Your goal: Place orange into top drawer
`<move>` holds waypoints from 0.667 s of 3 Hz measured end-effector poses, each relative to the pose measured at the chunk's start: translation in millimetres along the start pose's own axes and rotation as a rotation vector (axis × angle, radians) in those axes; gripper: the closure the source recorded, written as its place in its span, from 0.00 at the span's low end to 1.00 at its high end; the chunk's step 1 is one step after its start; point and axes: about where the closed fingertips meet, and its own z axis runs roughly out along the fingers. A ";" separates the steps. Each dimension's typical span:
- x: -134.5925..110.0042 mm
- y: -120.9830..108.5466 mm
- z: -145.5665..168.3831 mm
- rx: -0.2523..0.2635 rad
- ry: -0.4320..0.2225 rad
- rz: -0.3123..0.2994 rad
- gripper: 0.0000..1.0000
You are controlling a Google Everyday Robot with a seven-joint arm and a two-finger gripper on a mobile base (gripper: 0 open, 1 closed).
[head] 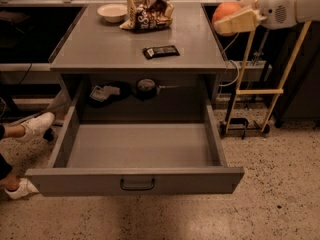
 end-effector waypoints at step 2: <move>-18.7 45.9 -6.0 0.204 0.093 -0.255 1.00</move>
Offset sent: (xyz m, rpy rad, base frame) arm -0.0716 0.1074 -0.1750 -0.4677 -0.0440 -0.0084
